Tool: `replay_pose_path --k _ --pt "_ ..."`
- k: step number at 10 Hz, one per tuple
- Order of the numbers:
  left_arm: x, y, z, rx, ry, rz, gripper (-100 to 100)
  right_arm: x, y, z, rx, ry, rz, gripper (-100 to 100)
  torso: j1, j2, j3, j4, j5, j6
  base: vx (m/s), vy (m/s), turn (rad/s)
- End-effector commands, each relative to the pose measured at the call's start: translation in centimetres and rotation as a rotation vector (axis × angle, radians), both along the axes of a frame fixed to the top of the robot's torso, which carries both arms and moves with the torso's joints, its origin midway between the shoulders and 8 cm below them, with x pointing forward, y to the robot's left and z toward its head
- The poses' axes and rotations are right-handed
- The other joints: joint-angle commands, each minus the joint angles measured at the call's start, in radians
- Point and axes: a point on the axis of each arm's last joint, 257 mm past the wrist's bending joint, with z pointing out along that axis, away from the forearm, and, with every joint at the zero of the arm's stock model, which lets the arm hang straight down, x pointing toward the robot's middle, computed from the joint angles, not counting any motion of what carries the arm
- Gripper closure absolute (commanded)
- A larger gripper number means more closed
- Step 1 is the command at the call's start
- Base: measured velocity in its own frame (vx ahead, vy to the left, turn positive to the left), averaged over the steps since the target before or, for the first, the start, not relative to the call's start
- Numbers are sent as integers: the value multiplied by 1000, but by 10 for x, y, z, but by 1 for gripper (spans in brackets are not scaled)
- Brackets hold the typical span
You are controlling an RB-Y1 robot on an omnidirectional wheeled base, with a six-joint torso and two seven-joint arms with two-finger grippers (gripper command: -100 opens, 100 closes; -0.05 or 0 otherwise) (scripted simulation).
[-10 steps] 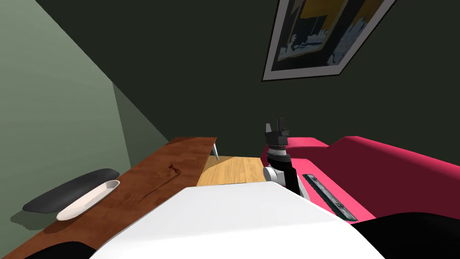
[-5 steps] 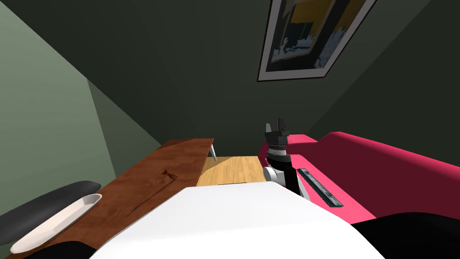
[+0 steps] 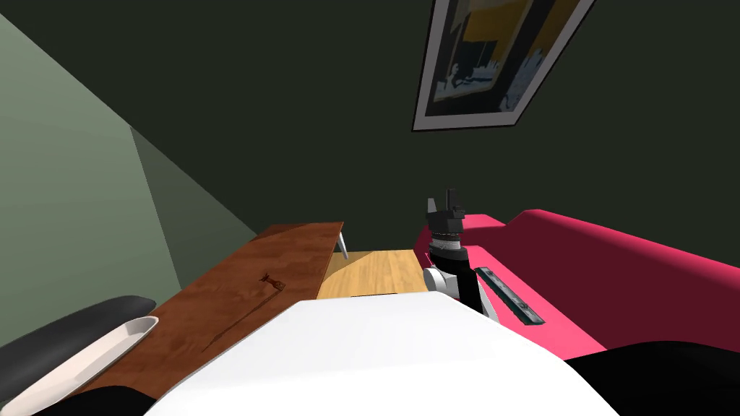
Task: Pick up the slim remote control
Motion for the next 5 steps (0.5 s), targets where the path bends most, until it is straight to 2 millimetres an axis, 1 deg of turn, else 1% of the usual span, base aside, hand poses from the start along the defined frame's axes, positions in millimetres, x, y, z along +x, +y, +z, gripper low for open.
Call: replay_pose_path --k 1,3,4,5 --pt "0 0 0 0 0 0 100 0 0 0 0 0 0 0 0 0 0 0 0 0 0 0 0" --pt "0 0 0 0 0 1 100 0 0 0 0 0 0 0 0 0 0 0 0 0 0 0 0" --pt "0 0 0 0 0 1 0 0 0 0 0 0 0 0 0 0 0 0 0 0 0 0 0" --pt "2 9 12 3 0 -10 100 0 0 0 0 0 0 0 0 0 0 0 0 0 20 -26 105"
